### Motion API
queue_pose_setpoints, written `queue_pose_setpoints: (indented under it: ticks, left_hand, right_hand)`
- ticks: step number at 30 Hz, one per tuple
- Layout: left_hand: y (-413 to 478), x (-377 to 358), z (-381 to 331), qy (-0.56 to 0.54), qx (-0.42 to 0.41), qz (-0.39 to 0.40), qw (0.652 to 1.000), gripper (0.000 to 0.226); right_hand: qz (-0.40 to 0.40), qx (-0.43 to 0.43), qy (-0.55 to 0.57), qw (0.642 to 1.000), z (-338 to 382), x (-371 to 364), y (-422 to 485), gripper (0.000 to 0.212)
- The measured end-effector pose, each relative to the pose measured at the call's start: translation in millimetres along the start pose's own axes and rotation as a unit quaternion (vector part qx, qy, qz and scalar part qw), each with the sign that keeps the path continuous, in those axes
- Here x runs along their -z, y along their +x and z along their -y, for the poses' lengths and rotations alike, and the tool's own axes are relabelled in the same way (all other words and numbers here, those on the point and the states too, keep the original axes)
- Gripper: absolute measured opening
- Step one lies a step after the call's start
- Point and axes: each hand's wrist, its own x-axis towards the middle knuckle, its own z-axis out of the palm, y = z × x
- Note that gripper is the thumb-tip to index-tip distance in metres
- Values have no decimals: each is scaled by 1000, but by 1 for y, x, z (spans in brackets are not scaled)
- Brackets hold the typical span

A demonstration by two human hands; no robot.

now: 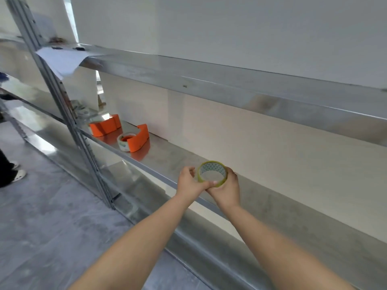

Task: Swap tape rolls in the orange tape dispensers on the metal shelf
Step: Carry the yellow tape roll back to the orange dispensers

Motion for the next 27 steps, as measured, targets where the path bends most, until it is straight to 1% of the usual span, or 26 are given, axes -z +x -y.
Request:
queue_pose_setpoints:
  ticks: [3,5,11,17,23,27]
  left_hand:
    - [6,25,11,-4,4,-21,1000,92]
    - [11,43,17,-3,4,-30,1000,88]
    - [29,96,38,0,4,-56,998,92]
    - [49,143,57,-8,18,-60,998,93]
    - [70,179,71,6,6,-82,997,79]
    - [81,187,79,-2,8,-80,997,78]
  right_hand:
    - [28,3,17,999,12,-26,-1,71]
    - [42,2,22,999,20,-44,-2,72]
    - [49,23,28,998,44,-98,-10,72]
    - [65,38,40,996,68,-149,-12,77]
    - [67,35,56,996,88,-189,-11,78]
    - [65,35,45,996,91,-204,-5,80]
